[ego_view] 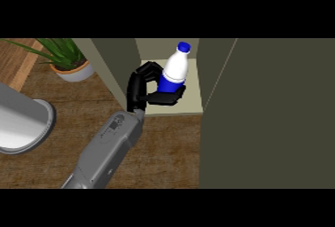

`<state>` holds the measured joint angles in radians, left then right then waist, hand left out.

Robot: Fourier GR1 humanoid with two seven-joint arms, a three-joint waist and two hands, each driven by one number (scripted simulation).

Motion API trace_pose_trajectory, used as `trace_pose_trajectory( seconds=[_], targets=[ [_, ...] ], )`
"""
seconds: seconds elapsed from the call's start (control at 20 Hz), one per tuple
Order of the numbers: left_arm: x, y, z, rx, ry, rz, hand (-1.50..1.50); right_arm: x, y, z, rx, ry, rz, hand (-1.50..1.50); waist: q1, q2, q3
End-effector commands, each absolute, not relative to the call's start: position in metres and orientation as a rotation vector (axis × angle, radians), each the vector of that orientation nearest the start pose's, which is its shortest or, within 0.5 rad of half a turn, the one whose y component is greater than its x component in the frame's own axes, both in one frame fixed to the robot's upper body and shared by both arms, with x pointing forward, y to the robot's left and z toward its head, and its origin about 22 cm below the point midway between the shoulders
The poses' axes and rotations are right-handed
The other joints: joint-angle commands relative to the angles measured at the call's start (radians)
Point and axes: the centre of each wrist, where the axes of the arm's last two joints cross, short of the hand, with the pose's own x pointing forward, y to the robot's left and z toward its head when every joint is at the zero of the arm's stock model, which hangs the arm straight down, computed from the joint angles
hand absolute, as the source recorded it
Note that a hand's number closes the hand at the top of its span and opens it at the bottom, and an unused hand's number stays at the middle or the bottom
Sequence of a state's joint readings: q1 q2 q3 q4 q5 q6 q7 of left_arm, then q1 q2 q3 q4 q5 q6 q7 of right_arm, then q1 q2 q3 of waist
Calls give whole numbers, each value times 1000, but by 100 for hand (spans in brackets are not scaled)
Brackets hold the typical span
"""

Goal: Pick up the bottled water, place it into the cabinet and close the cabinet

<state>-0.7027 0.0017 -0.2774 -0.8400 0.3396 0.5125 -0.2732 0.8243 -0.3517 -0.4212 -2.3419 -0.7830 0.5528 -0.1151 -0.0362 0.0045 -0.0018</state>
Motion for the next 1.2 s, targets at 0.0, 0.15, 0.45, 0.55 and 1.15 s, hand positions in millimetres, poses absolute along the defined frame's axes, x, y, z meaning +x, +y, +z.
trace_pose_trajectory(
  seconds=[0.0,0.15,0.45,0.55,1.15],
  targets=[
    [389,91,28,50,-1664,47,150,43,-336,155,328,-1906,127,-150,-5,3,0],
    [391,96,15,85,-1657,45,150,45,-335,160,334,-1909,105,-150,-10,7,-1],
    [411,93,26,167,-1699,67,150,48,-334,154,324,-1928,126,-150,-28,12,-1],
    [412,90,28,177,-1715,82,150,50,-344,153,340,-1918,139,-150,-36,11,0],
    [432,95,41,325,-1700,-35,-150,54,-337,135,371,-1913,109,-150,-46,23,0]
  ],
)
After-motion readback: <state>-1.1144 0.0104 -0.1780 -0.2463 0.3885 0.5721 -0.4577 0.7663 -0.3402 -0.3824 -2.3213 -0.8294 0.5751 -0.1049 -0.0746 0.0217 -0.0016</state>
